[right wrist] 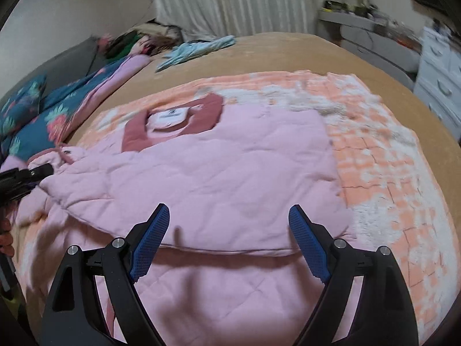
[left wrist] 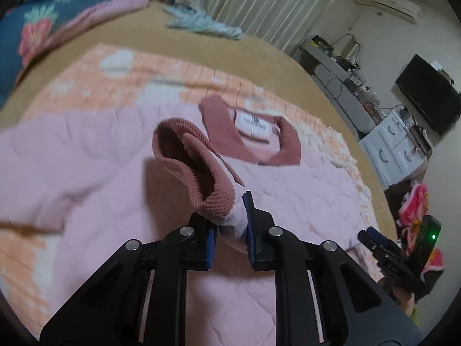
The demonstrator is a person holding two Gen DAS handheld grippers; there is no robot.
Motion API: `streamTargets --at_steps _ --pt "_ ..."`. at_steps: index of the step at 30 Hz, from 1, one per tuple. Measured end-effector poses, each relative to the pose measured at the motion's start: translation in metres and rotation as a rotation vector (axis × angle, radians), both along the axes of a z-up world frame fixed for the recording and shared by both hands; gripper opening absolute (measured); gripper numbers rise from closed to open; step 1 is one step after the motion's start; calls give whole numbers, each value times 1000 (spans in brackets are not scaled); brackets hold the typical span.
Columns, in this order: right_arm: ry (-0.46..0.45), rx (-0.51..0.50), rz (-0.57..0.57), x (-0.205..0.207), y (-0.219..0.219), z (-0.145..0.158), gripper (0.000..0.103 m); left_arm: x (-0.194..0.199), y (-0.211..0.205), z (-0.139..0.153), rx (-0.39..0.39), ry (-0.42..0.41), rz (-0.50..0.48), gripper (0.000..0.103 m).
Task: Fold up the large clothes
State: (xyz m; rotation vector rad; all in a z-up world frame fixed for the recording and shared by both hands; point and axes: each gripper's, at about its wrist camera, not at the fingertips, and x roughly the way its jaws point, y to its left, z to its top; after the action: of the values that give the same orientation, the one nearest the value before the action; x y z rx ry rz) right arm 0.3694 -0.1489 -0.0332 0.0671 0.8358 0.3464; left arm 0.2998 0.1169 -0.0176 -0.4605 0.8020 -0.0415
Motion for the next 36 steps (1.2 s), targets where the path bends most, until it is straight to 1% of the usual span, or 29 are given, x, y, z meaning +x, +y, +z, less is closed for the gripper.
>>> streamTargets --at_steps 2,3,5,6,9,13,16,18,23,27,29,31,35,36 --pt "-5 -12 -3 3 -1 0 84 4 1 -2 38 3 6 10" --pt "-10 -25 4 5 1 -1 84 7 3 -9 63 15 8 10" --pt "-9 -41 14 10 4 -5 84 7 7 -21 79 45 14 10" --pt "-5 -44 19 12 6 -6 84 8 9 -32 89 73 17 10" --pt "14 -42 38 17 12 -12 84 5 12 -56 71 126 23 10" --pt "51 -46 31 25 12 -22 84 -3 14 -74 52 153 27 11" --pt "87 -74 11 30 10 -29 84 -6 14 -78 50 154 24 11" --pt "126 -115 -2 34 8 -39 84 -4 13 -79 43 159 25 12" --pt "151 -152 -18 36 9 -56 84 -3 15 -81 36 167 21 16" --pt "156 -147 -44 37 7 -66 84 -4 16 -82 25 177 16 23" --pt "144 -175 -48 34 12 -65 84 -5 16 -79 35 183 14 27" --pt "139 -180 -54 34 13 -65 84 -7 16 -75 53 188 20 37" --pt "131 -159 -57 33 10 -62 86 -15 19 -66 101 179 29 47" --pt "128 -157 -58 32 11 -61 88 -18 20 -64 119 176 30 51"
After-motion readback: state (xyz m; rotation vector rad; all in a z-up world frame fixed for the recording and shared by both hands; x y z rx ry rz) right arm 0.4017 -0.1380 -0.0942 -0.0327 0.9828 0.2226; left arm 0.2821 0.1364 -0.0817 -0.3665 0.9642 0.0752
